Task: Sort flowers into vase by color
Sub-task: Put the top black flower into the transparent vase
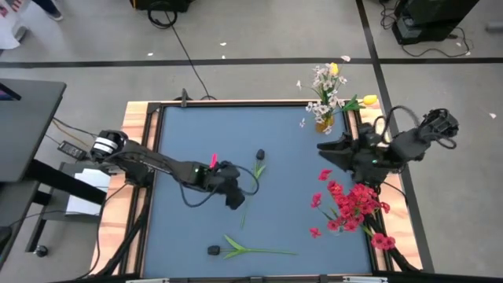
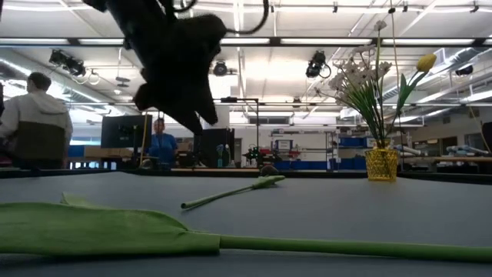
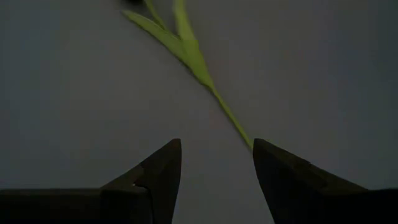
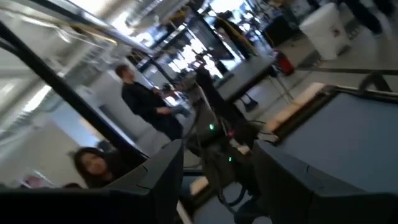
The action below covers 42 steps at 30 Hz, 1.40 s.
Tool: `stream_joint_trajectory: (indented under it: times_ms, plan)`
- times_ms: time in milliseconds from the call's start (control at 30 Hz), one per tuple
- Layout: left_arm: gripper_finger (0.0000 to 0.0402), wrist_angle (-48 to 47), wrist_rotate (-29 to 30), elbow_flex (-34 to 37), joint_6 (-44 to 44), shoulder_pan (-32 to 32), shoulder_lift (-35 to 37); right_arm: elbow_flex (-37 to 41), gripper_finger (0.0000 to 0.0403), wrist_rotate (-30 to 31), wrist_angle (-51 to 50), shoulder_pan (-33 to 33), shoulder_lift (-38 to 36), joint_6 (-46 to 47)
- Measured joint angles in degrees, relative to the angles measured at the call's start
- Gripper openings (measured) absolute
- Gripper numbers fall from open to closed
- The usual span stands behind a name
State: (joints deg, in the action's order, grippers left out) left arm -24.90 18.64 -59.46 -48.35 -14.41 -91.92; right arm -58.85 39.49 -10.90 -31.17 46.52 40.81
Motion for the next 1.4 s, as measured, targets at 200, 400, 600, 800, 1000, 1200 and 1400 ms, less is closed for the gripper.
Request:
stream_joint_trajectory:
  times_ms: [200,400,600,800,1000,1200,1400]
  plan:
    - [0.0206,5.7,0.3,0.0,3.0,4.0,-2.3,0.0,0.0201,-0.3,2.0,1.3,3.2,0.4]
    - [0.0206,13.2,0.1,0.0,4.6,7.2,-6.8,0.0,0.0201,-2.7,3.2,3.0,4.7,2.6]
    - [0.0206,18.4,0.0,-0.1,4.6,9.8,-11.8,0.0,0.0201,-3.6,2.4,3.2,4.9,3.2]
    - [0.0206,19.6,0.0,-1.7,6.7,12.2,-15.9,0.0,0.0201,-5.9,1.4,3.2,4.8,4.6]
    - [0.0202,22.6,-1.4,-2.2,7.6,13.5,-19.0,0.0,0.0201,-7.7,-0.3,3.2,4.6,4.7]
    - [0.0164,22.9,-1.4,-2.4,8.5,13.6,-20.9,0.0,0.0201,-7.7,-1.8,4.0,3.8,4.7]
    - [0.0071,21.9,-1.0,-2.4,10.2,13.5,-22.0,0.0,0.0201,-7.9,-3.7,5.5,3.7,4.7]
